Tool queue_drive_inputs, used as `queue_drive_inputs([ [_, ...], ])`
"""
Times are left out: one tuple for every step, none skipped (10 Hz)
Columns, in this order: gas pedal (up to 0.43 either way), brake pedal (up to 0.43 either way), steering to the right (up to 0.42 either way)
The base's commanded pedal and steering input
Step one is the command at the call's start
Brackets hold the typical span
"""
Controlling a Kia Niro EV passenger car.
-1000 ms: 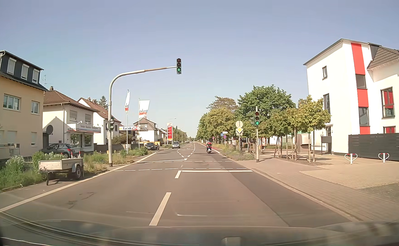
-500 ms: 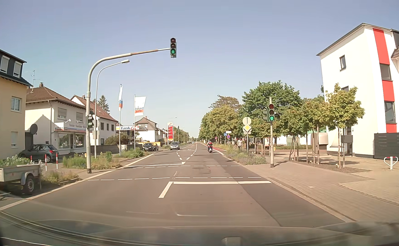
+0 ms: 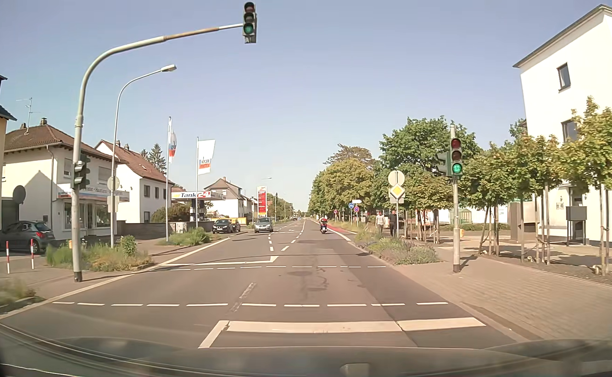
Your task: Follow the waypoints while adhering to traffic rules and regulations
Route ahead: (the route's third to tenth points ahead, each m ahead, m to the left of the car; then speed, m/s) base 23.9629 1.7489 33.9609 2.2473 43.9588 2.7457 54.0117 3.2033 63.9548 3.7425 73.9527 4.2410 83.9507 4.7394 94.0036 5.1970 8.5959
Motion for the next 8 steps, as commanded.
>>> queue_drive_inputs([
  [0.311, 0.018, -0.014],
  [0.311, 0.018, -0.014],
  [0.311, 0.018, -0.015],
  [0.311, 0.018, -0.015],
  [0.311, 0.018, -0.015],
  [0.311, 0.018, -0.016],
  [0.299, 0.018, -0.015],
  [0.299, 0.018, -0.016],
])
